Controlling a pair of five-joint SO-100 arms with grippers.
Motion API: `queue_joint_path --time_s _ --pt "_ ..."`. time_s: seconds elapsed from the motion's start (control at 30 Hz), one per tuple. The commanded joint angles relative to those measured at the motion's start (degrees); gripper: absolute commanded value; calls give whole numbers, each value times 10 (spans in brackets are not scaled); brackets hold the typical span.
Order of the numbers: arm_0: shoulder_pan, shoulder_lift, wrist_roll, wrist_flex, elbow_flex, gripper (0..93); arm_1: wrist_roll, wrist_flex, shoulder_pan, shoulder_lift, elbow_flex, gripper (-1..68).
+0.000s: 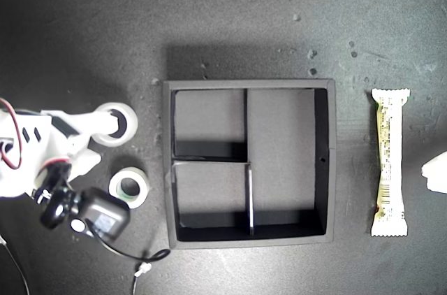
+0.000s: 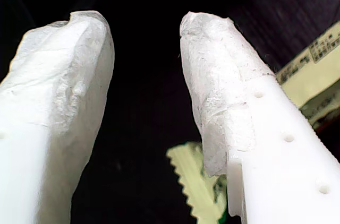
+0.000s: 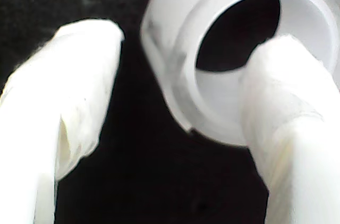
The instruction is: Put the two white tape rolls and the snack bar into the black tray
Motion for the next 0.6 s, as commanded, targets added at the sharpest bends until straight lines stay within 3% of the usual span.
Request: queue_joint_path --time_s 0.0,0.17,0.37,0.57 --pt "-4 -33 4 -10 -47 181 5 -9 -4 -2 -12 88" --pt "-21 -100 4 -10 -78 168 1 -6 -13 -2 -11 88" --pt "-54 -164 3 -17 -99 78 -18 15 -18 -15 -36 114" --pt "-63 -178 -11 -17 -98 43 -65 99 -22 -214 -225 148"
